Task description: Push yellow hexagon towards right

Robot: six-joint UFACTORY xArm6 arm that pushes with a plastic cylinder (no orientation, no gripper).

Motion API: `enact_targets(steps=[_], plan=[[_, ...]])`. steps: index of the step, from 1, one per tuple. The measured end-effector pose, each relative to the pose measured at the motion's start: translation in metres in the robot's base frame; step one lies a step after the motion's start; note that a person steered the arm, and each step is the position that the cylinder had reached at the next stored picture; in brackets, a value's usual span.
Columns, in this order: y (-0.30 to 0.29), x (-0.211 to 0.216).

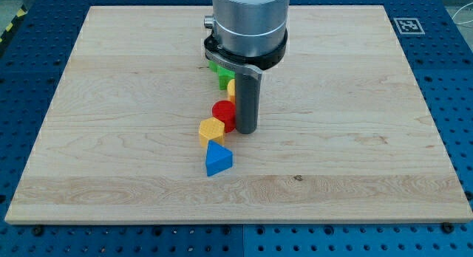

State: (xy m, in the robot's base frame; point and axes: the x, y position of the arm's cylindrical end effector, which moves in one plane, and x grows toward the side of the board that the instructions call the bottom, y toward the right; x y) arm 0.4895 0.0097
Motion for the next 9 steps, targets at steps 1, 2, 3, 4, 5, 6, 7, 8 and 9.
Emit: enact_targets(steps=[1, 2, 3, 4, 5, 6, 7, 8, 9], plan=[[0.032, -0.003], [0.075, -0.003], [0.083, -0.003], [0.083, 0.011], [0.083, 0.059], [0.083, 0.041], [0.083, 0.008], [0.083, 0.008], [0.083, 0.024]])
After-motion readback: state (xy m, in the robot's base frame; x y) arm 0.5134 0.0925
